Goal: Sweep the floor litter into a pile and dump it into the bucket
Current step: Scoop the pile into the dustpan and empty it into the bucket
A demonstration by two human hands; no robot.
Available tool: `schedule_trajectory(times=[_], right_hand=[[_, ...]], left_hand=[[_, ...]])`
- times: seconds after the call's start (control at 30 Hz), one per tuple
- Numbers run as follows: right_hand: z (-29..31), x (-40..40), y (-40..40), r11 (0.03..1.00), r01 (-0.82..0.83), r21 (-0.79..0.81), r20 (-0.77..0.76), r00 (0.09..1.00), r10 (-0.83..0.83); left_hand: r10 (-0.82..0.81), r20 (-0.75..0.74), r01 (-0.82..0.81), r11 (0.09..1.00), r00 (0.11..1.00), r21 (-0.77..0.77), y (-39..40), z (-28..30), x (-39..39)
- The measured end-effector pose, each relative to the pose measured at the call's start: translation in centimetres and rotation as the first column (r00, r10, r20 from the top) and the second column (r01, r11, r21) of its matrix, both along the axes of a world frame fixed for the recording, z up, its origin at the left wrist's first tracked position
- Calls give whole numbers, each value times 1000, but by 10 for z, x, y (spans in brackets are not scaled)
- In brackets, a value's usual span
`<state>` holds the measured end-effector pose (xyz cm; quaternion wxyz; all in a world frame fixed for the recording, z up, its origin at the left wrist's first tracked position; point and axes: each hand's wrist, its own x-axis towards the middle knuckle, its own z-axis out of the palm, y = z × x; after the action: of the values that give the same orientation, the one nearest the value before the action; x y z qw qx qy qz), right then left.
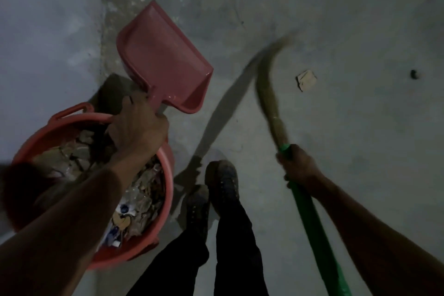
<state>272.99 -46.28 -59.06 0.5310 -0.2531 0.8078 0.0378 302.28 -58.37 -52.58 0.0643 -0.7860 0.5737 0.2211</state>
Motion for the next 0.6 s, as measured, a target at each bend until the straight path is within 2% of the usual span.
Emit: schedule_trajectory(times=[0.17, 0.23, 0.3, 0.37, 0.47, 0.53, 0.6], right_hand=[[-12, 88, 48, 954, -298, 37, 143, 946, 290], [-26, 100, 63, 953, -297, 68, 192, 941, 279], [-36, 88, 71, 982, -141, 126, 168, 979, 119], [-45, 60, 74, 983, 71, 167, 65, 994, -83], [-49, 5, 71, 915, 366, 170, -61, 931, -361], [-44, -30, 64, 897, 427, 115, -134, 901, -412], [-32, -53, 55, 910, 409, 70, -182, 902, -392]], left_hand=[[-117, 10, 117, 993, 993, 16, 12, -11, -7], [-156, 9, 155, 986, 988, 63, 13, -18, -11], [-173, 22, 170, 980, 985, 108, 13, -21, -18], [-189, 22, 185, 974, 982, 135, 14, -24, -24], [-207, -14, 207, 966, 978, 156, 12, -31, -27], [-189, -77, 199, 970, 979, 140, 10, -30, -31], [-142, -163, 162, 979, 976, 122, 8, -26, -36]])
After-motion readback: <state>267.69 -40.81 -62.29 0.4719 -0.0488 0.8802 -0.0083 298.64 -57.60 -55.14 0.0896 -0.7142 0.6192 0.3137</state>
